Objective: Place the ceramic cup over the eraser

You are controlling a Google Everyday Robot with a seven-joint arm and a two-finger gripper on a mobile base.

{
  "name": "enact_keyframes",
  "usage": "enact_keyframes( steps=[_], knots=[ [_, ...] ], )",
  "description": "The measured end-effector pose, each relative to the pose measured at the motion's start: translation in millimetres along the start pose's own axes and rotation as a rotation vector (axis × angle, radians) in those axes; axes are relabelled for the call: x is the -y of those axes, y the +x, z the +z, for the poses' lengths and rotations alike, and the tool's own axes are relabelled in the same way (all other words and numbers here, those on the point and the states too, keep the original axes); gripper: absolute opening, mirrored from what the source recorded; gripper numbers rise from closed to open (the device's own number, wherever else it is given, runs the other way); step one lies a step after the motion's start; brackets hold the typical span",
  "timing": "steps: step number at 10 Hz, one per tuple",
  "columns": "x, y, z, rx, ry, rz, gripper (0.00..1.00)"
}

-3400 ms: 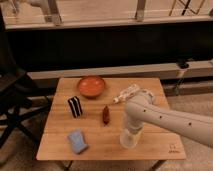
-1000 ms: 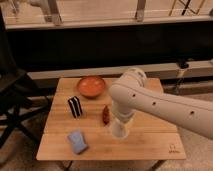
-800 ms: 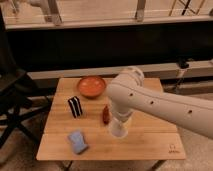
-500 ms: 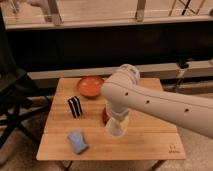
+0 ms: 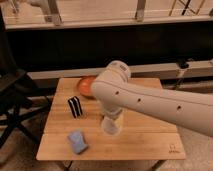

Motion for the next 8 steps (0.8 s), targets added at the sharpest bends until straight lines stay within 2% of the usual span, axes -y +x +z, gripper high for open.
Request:
enact_keyframes(
  steps=[6, 8],
  knots=[
    [30, -23, -7, -0.010, -0.001, -0.054, 0.00],
    [41, -25, -9, -0.011, 0.001, -0.058, 0.00]
  ],
)
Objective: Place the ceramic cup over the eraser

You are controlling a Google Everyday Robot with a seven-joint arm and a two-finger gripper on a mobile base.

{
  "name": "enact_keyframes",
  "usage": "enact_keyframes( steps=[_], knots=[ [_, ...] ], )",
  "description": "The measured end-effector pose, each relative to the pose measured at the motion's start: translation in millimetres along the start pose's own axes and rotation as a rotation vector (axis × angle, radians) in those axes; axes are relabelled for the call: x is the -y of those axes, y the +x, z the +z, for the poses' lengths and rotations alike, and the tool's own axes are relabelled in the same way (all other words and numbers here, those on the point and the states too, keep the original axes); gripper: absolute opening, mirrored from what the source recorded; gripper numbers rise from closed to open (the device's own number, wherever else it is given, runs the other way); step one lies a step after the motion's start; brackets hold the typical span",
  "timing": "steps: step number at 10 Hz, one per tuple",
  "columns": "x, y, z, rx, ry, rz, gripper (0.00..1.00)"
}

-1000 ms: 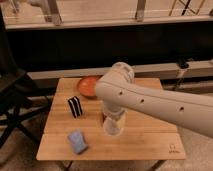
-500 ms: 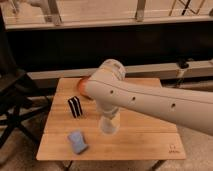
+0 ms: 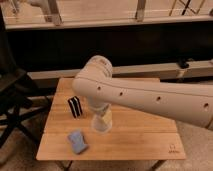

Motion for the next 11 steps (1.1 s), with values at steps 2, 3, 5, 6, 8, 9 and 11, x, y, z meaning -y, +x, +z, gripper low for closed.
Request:
enact_keyframes(
  steps=[2, 3, 5, 6, 8, 9, 11],
  knots=[
    [11, 3, 0, -0.002, -0.001, -0.002, 0.00],
    [17, 6, 1, -0.004, -0.003, 0.001, 0.00],
    [33, 9, 3, -0.006, -0.008, 0.000, 0.00],
    [38, 11, 4, -0.008, -0.012, 0.001, 0.00],
    [47, 14, 4, -0.008, -0.016, 0.008, 0.00],
    [52, 14, 4, -0.008, -0.016, 0.009, 0.00],
    [60, 10, 3, -0.008, -0.017, 0.006, 0.00]
  ],
)
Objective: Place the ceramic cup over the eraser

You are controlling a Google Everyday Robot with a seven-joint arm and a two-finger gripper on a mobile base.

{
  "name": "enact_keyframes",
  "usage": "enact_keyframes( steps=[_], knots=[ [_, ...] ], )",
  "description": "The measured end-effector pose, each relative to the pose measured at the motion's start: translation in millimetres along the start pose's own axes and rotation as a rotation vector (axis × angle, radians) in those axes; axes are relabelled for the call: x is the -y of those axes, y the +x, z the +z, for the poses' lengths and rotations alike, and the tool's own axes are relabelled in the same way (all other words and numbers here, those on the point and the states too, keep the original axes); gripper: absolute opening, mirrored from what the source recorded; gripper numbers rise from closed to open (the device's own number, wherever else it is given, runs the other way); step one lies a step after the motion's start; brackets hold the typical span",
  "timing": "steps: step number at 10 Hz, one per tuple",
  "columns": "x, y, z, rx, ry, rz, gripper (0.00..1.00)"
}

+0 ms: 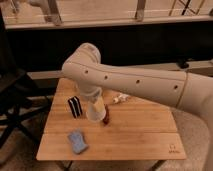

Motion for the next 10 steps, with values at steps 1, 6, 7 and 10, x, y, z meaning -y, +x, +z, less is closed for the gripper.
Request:
enact_keyframes(
  steps=[1, 6, 7, 10],
  knots=[
    [7, -6, -1, 0.000, 0.000, -0.006, 0.00],
    [30, -26, -12, -0.010, 0.005, -0.036, 0.00],
    [37, -30, -13, -0.013, 0.005, -0.042, 0.00],
    [50, -27, -14, -0.020, -0.001, -0.037, 0.00]
  ],
)
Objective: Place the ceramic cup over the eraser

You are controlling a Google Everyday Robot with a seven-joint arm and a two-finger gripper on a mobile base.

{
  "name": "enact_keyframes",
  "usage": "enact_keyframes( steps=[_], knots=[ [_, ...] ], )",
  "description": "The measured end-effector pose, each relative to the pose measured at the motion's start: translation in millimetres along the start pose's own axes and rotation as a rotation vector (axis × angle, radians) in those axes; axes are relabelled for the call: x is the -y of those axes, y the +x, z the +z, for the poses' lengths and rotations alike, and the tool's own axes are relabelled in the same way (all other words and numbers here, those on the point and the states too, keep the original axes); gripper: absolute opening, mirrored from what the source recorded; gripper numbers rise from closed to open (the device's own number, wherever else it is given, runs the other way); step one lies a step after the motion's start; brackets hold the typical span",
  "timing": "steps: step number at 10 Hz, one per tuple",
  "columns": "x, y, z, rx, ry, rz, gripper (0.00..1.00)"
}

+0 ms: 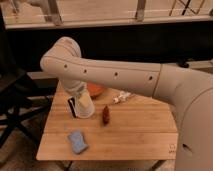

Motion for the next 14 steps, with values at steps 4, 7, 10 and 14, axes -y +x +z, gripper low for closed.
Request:
enact_keyframes(
  steps=[4, 7, 10, 14],
  knots=[
    [18, 4, 4, -0.003, -0.006, 0.000, 0.00],
    [30, 3, 6, -0.003, -0.011, -0.001, 0.00],
    [42, 5, 8, -0.005, -0.017, 0.005, 0.00],
    [56, 5, 10, -0.004, -0.024, 0.011, 0.00]
  ],
)
